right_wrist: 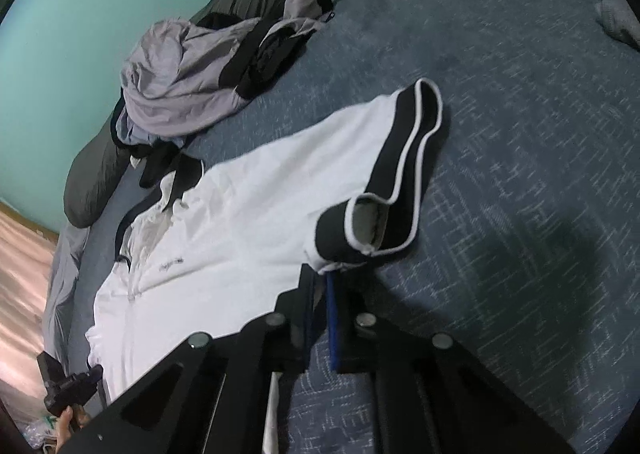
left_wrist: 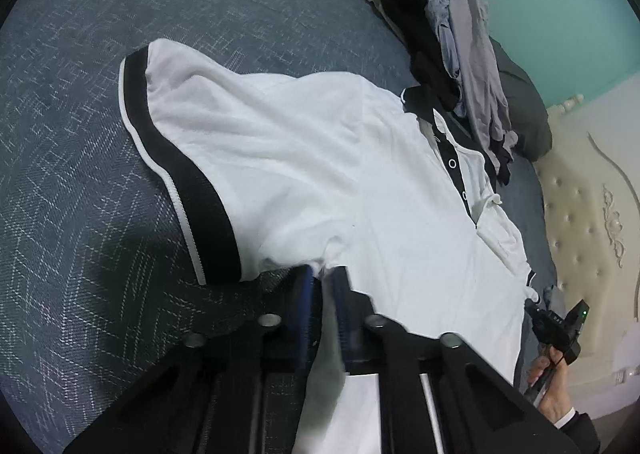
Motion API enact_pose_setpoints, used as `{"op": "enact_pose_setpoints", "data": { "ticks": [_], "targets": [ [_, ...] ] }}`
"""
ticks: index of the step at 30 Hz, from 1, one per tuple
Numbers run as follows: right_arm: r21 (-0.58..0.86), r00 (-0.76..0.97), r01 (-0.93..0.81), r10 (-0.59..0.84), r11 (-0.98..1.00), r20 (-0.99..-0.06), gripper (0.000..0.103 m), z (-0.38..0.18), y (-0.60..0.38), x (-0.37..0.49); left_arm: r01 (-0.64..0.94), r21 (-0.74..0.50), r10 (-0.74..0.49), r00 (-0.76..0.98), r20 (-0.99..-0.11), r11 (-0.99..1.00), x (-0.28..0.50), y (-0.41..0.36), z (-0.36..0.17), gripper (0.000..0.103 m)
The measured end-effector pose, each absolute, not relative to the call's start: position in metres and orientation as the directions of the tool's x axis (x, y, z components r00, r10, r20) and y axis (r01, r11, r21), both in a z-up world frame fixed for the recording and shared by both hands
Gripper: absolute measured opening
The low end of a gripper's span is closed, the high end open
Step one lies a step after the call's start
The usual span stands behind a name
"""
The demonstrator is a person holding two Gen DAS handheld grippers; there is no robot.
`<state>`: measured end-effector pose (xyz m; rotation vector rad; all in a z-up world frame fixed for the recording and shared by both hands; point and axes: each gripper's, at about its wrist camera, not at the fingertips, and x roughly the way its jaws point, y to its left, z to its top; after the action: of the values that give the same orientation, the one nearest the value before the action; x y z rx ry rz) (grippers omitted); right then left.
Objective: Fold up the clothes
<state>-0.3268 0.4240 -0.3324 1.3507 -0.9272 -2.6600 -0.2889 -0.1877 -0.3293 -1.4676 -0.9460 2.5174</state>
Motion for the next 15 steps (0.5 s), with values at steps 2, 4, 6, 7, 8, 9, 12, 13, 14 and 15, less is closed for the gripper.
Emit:
{"op": "enact_pose_setpoints", "data": {
  "ticks": [2, 4, 6, 7, 8, 9, 12, 13, 14, 15],
  "targets": [
    [0.514, -0.630, -0.238, -0.272, -0.824, -0.727, 0.005, -0.330, 0.427, -0.329, 0.236, -0.552, 0.363, -0.542, -0.758, -0.800, -0.290, -0.190, -0.329, 0.002],
    [0.516, -0.635, -0.235, -0.272, -0.824, -0.723, 0.005, -0.328, 0.430, -0.330, 0.246, -0.554, 0.360, -0.544, -0.758, -0.795, -0.291, -0.193, -0.329, 0.001],
    [0.517, -0.639, -0.231, -0.272, -0.824, -0.719, 0.005, -0.326, 0.434, -0.332, 0.248, -0.552, 0.355, -0.547, -0.758, -0.796, -0.292, -0.197, -0.327, 0.001],
    [0.516, -0.643, -0.227, -0.271, -0.826, -0.716, 0.005, -0.325, 0.435, -0.334, 0.251, -0.550, 0.351, -0.549, -0.759, -0.797, -0.294, -0.199, -0.326, 0.001],
    [0.515, -0.646, -0.224, -0.270, -0.827, -0.714, 0.005, -0.323, 0.437, -0.336, 0.252, -0.548, 0.348, -0.550, -0.759, -0.797, -0.295, -0.200, -0.325, 0.001],
    [0.514, -0.648, -0.223, -0.268, -0.828, -0.713, 0.004, -0.322, 0.438, -0.338, 0.251, -0.547, 0.346, -0.552, -0.759, -0.799, -0.297, -0.202, -0.324, 0.001],
    [0.510, -0.652, -0.219, -0.264, -0.832, -0.711, 0.004, -0.319, 0.441, -0.343, 0.249, -0.546, 0.344, -0.555, -0.757, -0.800, -0.302, -0.205, -0.321, 0.001],
    [0.510, -0.651, -0.219, -0.264, -0.832, -0.711, 0.004, -0.319, 0.441, -0.345, 0.251, -0.543, 0.343, -0.551, -0.761, -0.801, -0.303, -0.205, -0.322, 0.001],
    [0.509, -0.651, -0.219, -0.264, -0.832, -0.712, 0.004, -0.319, 0.442, -0.346, 0.254, -0.541, 0.342, -0.547, -0.764, -0.802, -0.304, -0.206, -0.323, 0.001],
    [0.508, -0.650, -0.220, -0.263, -0.833, -0.713, 0.004, -0.319, 0.442, -0.348, 0.257, -0.539, 0.342, -0.544, -0.767, -0.802, -0.305, -0.207, -0.323, 0.001]
  ]
}}
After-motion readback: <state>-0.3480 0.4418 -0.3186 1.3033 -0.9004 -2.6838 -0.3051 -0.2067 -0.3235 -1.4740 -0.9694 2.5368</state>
